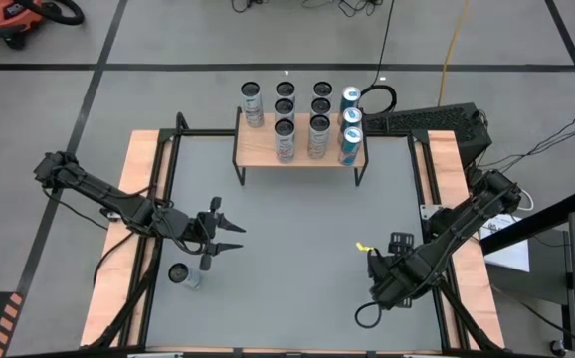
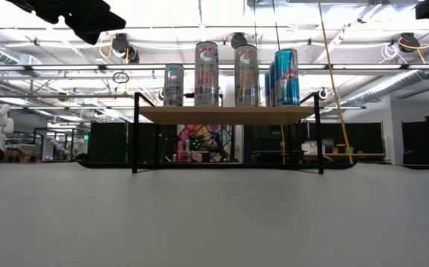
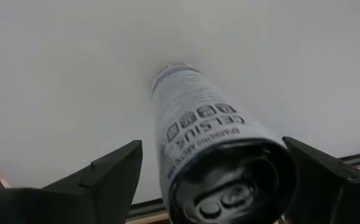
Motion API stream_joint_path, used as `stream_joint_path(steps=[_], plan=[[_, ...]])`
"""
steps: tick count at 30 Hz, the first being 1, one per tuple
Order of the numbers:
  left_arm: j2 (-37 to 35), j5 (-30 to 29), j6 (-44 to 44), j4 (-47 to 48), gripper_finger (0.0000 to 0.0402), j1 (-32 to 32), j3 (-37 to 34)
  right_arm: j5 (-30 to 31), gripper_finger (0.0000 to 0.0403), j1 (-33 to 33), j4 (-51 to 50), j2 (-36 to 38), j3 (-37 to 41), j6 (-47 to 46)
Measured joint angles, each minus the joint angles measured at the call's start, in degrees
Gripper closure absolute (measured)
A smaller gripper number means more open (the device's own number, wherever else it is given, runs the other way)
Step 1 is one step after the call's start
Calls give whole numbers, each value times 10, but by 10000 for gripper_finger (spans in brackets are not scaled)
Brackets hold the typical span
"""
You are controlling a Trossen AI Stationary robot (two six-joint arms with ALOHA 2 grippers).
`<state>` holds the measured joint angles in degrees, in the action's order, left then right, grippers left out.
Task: Place canned beverage on shelf
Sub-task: Put the right white blue soda can on the shelf aligned with the other white blue soda can
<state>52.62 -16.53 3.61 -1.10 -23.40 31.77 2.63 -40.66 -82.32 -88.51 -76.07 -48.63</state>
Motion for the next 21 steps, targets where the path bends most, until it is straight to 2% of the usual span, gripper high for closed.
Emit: stream_joint_path(steps=[7,16,21], plan=[[0,0,0,-2,224,0,0,0,94,0,4,0,1,1],[0,0,0,-1,224,0,0,2,190,0,3,1,1,12],[0,-1,1,-1,224,0,0,2,202,0,4,1,1,13]])
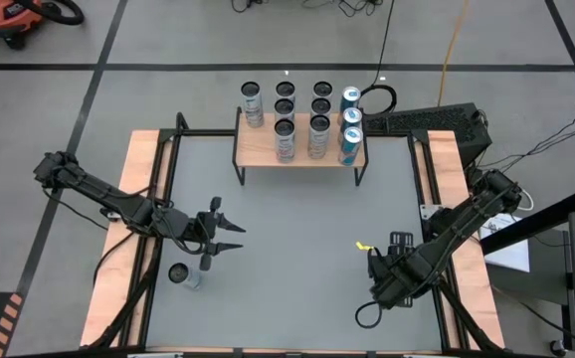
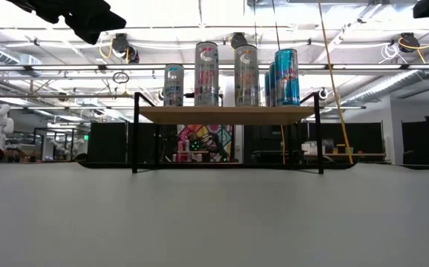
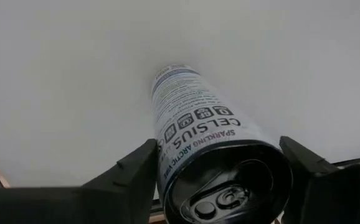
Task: Place canned beverage on shelf
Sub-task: Put the right white blue soda can on the shelf aligned with the other white blue soda can
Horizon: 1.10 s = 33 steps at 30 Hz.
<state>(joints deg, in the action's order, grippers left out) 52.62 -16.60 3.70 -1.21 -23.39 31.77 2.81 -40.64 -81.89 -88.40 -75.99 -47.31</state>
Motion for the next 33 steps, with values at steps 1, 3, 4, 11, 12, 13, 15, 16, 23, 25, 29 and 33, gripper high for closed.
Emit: stream_joint_path(steps=[1,3,4,11,12,13,15,16,23,25,29,33], plan=[[0,0,0,0,224,0,0,0,201,0,0,0,0,0],[0,0,0,0,224,0,0,0,197,0,3,0,0,0],[0,0,0,0,224,0,0,0,197,0,5,0,0,0],[0,-1,0,0,224,0,0,0,199,0,11,0,0,0],[0,-1,0,0,224,0,0,0,200,0,11,0,0,0],[0,-1,1,0,224,0,0,0,200,0,11,0,0,0],[0,-1,1,0,224,0,0,0,201,0,11,0,0,0],[0,-1,1,0,224,0,0,-1,201,0,11,0,0,0],[9,-2,1,-10,224,0,0,-1,202,1,10,-2,-14,0],[15,-2,0,-15,224,0,0,-1,202,4,17,-3,-30,0],[24,-2,0,-24,224,0,0,0,202,13,9,-2,-63,2],[29,-2,-12,-48,224,0,0,2,202,28,13,-2,-93,4]])
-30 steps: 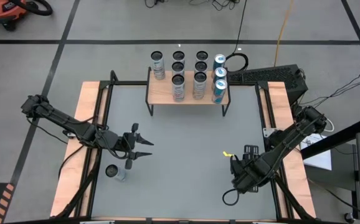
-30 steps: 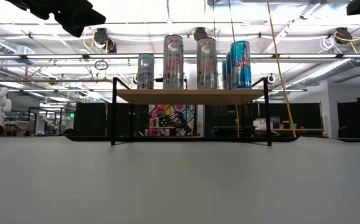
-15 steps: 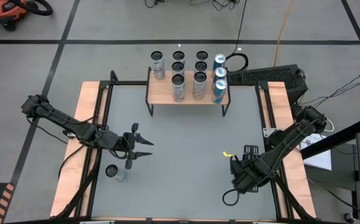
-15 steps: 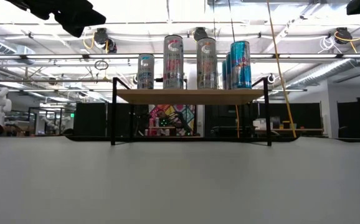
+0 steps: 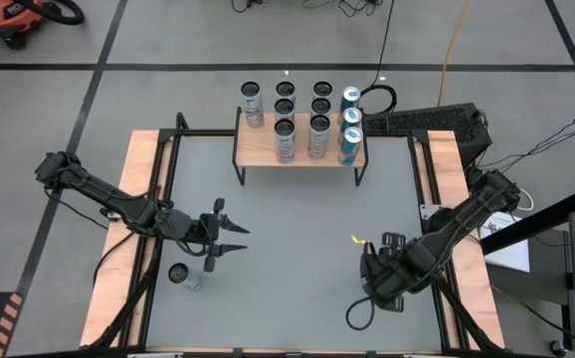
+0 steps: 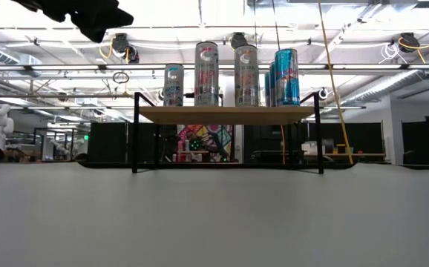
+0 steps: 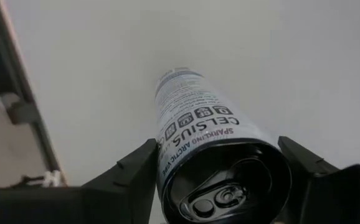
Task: Place canned beverage on shelf
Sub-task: Put the right white blue soda can on the shelf aligned with the other white blue soda can
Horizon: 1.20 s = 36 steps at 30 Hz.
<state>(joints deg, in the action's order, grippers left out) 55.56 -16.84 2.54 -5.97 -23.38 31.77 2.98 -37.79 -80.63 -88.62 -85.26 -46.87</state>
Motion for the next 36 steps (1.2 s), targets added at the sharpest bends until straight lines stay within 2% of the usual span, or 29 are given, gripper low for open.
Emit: stream_joint_path(steps=[11,20,27,36], plan=[[1,-5,0,-27,224,0,0,15,202,54,-10,0,-78,49],[16,-52,1,-61,213,0,0,24,202,108,-11,1,-139,118],[49,-86,-3,-134,141,0,0,95,202,132,22,1,-164,193],[82,-111,-4,-211,36,0,0,186,202,142,162,1,-164,300]])
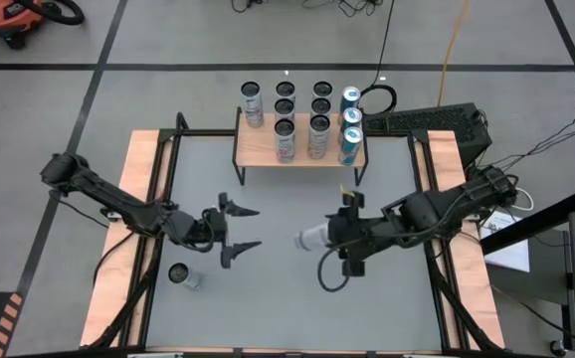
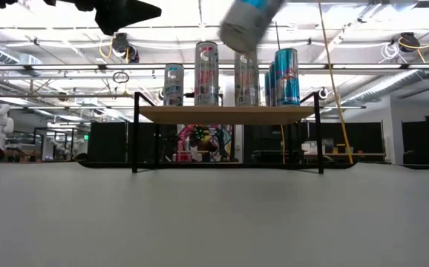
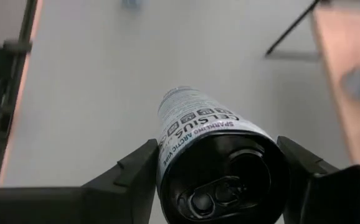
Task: Place canned beverage on shelf
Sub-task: Put the right white blue soda can on the shelf aligned with the other white blue soda can
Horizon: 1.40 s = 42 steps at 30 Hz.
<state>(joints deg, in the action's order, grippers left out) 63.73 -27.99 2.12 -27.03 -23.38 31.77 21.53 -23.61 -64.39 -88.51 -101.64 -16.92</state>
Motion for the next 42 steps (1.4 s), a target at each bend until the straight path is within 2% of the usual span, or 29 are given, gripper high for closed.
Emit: stream_joint_path(steps=[6,15,21,30,33,37,42], plan=[[28,0,-10,-36,6,0,0,9,202,10,84,0,0,61],[47,28,-16,-56,3,11,9,7,202,34,130,-4,0,125],[74,85,-16,-56,3,33,32,-26,202,55,183,-13,0,169],[105,87,-29,-56,4,48,55,-55,202,84,248,-34,0,224],[111,85,-25,-53,4,53,58,-81,202,91,267,-39,0,234],[110,81,-25,-55,24,54,58,-83,202,94,281,-42,0,238],[110,79,-24,-55,76,54,58,-83,202,94,289,-42,0,241]])
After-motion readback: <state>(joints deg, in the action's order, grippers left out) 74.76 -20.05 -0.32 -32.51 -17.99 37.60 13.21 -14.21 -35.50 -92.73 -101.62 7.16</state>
